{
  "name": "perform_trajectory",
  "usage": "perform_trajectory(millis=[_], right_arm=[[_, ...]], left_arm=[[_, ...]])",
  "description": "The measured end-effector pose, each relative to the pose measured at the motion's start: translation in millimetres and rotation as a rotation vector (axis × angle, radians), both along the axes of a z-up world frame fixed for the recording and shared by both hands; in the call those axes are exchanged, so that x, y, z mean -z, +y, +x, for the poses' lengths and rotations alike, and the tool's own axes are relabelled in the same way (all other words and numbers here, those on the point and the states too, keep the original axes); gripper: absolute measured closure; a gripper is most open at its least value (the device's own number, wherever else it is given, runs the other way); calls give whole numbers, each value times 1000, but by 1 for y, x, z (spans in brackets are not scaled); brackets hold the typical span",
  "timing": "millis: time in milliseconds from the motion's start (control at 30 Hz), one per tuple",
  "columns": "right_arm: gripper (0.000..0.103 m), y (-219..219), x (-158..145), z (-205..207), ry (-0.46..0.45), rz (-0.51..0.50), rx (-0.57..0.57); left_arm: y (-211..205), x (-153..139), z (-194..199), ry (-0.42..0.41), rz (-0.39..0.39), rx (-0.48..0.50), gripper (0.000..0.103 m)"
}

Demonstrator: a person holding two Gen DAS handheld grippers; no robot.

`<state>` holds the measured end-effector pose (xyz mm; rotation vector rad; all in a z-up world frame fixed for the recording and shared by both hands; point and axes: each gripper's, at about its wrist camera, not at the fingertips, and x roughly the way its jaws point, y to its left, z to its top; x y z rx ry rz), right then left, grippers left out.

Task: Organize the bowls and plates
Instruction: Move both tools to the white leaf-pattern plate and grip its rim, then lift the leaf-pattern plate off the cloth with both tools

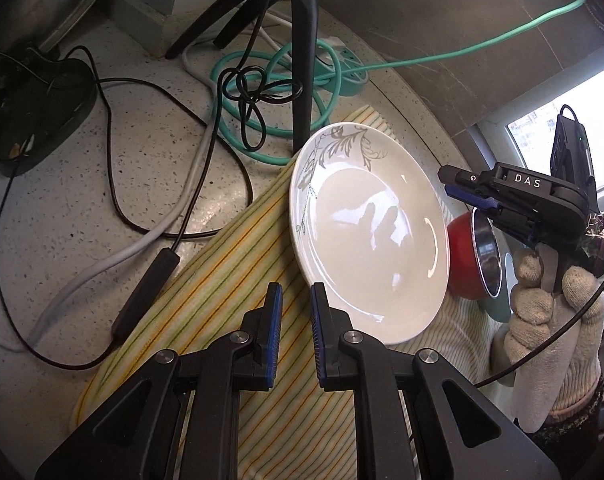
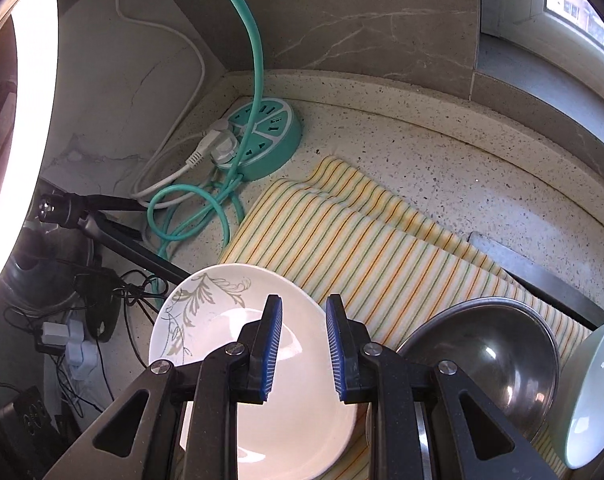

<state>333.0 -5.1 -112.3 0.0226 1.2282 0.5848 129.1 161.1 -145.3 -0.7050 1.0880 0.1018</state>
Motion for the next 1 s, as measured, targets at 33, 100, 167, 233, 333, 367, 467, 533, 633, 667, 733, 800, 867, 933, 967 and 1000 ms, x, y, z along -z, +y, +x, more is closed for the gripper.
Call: perform_trajectory(millis=[33,100,167,233,333,367,467,533,633,667,733,800,867,933,967,1000], right_arm=[[82,1,1,1,-1,-6,-5],[82,4,2,4,-6,-18,-11],[82,7,5,7,-10,-30,-19],[82,9,7,9,-7,-40,-27],[82,12,11,11,-7,-53,-39],[82,13,12,11,-6,-58,-44],[82,15,15,13,0,-65,-58],[82,17,17,14,3,-70,-68],[82,19,20,15,9,-77,-81],[82,20,21,15,13,-79,-81],[83,21,23,17,22,-73,-85],[83,22,23,17,20,-75,-90],[83,23,24,16,16,-82,-94],[83,23,23,17,17,-80,-94],[83,23,23,17,17,-80,-95],[83,23,23,17,16,-80,-97]], left_arm=[[0,0,1,0,-3,-2,92],[0,0,2,-2,-9,-1,90],[-1,1,3,0,1,1,90],[-2,2,5,1,-7,3,90],[-3,3,8,4,-4,4,90],[-4,3,9,5,-6,3,89],[-4,5,10,8,-11,2,89],[-4,6,12,11,-15,5,89],[-4,8,15,17,-16,9,89],[-4,8,16,18,-18,8,89],[-4,9,19,20,-16,10,89],[-4,10,20,20,-15,12,90],[-6,11,22,22,-13,19,90],[-8,12,24,22,-18,23,90],[-9,12,24,24,-12,22,90],[-10,12,25,25,-8,22,90]])
